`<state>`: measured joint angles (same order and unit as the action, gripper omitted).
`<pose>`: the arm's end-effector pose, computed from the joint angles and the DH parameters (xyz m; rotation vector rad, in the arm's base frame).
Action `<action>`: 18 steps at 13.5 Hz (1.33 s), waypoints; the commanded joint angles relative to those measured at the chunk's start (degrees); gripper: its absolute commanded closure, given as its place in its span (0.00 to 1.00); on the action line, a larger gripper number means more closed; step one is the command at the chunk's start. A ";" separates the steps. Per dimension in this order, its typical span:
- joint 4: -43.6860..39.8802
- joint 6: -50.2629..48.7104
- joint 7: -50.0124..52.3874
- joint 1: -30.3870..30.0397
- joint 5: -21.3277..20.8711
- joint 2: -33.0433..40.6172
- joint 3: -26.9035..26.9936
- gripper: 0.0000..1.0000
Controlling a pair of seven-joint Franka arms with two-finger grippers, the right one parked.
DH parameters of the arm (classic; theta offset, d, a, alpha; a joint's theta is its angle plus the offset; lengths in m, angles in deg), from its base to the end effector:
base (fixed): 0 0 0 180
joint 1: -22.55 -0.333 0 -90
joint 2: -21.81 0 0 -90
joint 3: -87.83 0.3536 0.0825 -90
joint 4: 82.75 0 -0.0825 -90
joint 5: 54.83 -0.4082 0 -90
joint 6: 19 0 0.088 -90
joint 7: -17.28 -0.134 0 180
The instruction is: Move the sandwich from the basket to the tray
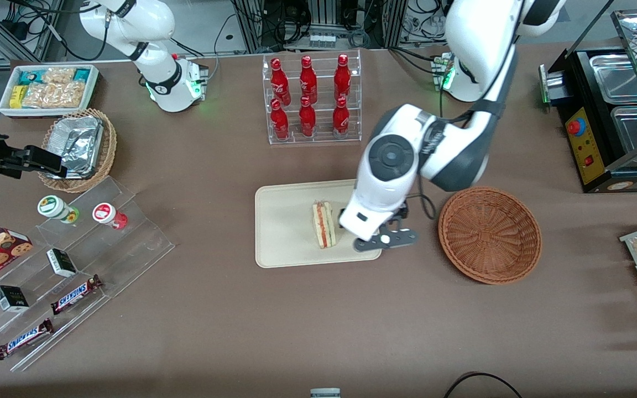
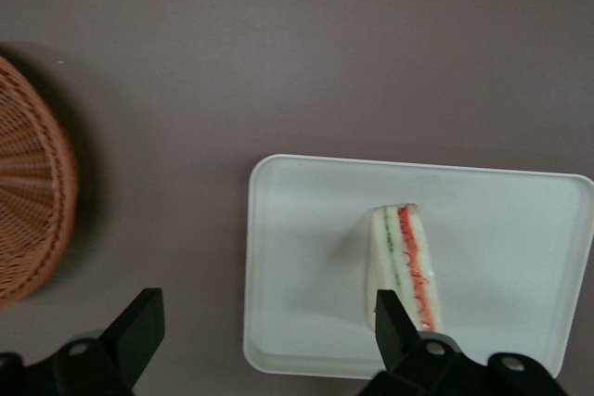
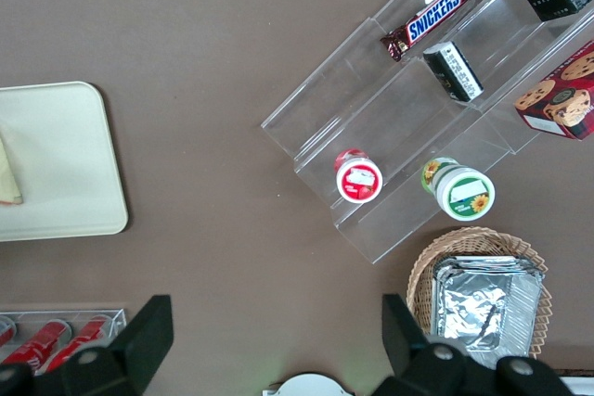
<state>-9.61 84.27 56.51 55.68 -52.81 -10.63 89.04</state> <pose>0.6388 -0.4066 0.4197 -3.1289 -0.2089 0.0720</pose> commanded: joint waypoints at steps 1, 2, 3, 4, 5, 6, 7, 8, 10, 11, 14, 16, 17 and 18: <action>2.27 -1.84 -4.32 -3.23 1.14 2.91 -0.42 0.00; 2.27 -3.24 -6.51 -4.73 2.19 3.43 -0.42 0.00; 2.27 -4.73 -9.06 -6.39 3.24 3.87 -0.42 0.00; 2.36 -6.05 -11.52 -7.98 3.69 4.57 -0.42 0.00; 2.79 -7.11 -13.72 -9.56 3.69 5.36 -0.42 0.00; 3.41 -7.90 -16.09 -11.40 3.78 6.42 -0.42 0.00; 4.02 -8.78 -18.99 -13.33 4.21 7.47 -0.42 0.00; 4.29 -10.44 -22.15 -15.35 5.87 8.18 -0.42 0.00; 4.20 -13.61 -28.30 -19.75 6.50 9.85 -0.42 0.00; 4.29 -15.36 -30.77 -21.68 6.50 10.73 -0.42 0.00; 4.38 -20.20 -36.41 -26.70 6.42 13.27 -0.42 0.00; 5.34 -21.44 -36.86 -28.03 5.45 15.38 -0.25 0.00; 6.65 -21.44 -36.77 -28.73 5.36 17.22 -0.16 0.00; 8.40 -21.62 -36.86 -29.00 4.23 19.41 -0.16 0.00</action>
<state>-6.27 62.90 20.25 27.25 -47.51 3.43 89.30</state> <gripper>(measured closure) 0.000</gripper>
